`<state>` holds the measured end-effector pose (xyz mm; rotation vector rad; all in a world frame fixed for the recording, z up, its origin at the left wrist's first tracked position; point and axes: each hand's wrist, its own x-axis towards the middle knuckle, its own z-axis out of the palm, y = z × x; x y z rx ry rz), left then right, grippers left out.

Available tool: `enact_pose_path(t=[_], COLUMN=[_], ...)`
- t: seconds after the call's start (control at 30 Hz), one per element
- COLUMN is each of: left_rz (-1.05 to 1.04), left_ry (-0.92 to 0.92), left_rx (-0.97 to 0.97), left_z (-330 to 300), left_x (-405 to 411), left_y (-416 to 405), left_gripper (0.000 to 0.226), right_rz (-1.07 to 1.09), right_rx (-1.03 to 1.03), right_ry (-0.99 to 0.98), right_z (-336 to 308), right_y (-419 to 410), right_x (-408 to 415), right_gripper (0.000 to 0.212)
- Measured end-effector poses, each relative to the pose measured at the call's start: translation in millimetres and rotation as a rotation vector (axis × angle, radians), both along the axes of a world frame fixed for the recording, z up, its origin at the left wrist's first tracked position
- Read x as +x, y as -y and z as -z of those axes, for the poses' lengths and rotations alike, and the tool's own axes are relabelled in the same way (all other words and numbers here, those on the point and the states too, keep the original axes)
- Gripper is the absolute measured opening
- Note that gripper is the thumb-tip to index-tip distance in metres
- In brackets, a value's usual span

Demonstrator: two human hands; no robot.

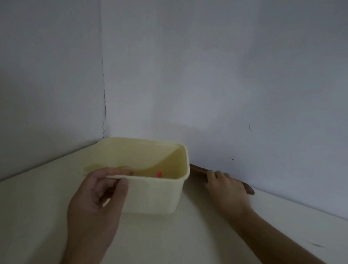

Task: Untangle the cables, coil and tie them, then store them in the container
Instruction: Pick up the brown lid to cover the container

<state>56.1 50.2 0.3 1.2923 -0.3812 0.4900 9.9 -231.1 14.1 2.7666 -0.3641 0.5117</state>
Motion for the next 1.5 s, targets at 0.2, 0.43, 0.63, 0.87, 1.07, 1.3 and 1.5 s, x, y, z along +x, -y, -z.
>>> enact_pose_path(t=[0.2, 0.43, 0.63, 0.87, 1.07, 1.3, 1.5], left_rz=[0.028, 0.279, -0.151, -0.067, -0.032, -0.096, -0.070], left_ry=[-0.094, -0.169, -0.124, -0.187, -0.216, -0.132, -0.247], left_rx=[0.056, -0.003, -0.054, 0.355, 0.498, 0.554, 0.383], left_z=[5, -5, -26, -37, -40, -29, -23], left_x=[-9, -19, -7, 21, 27, 27, 27], left_y=[8, 29, -7, -8, 1, 0, -3], left_gripper=[0.021, 0.011, 0.022, 0.033, 0.051, 0.065, 0.058], right_rz=[0.113, -0.198, -0.437, -0.419, -0.144, -0.119, -0.141], right_rx=[0.117, 0.024, 0.203, 0.631, 0.942, 0.773, 1.043], right_ry=[0.383, 0.382, 0.138, 0.300, 0.189, -0.053, 0.037], right_z=[-54, -92, -71, -55, -51, -61, -56], right_y=[-2, -71, -99, -74, -47, -35, -35], right_x=[-2, -20, -32, -35, -18, -8, -2], right_gripper=[0.030, 0.033, 0.004, 0.027, 0.053, 0.060, 0.069])
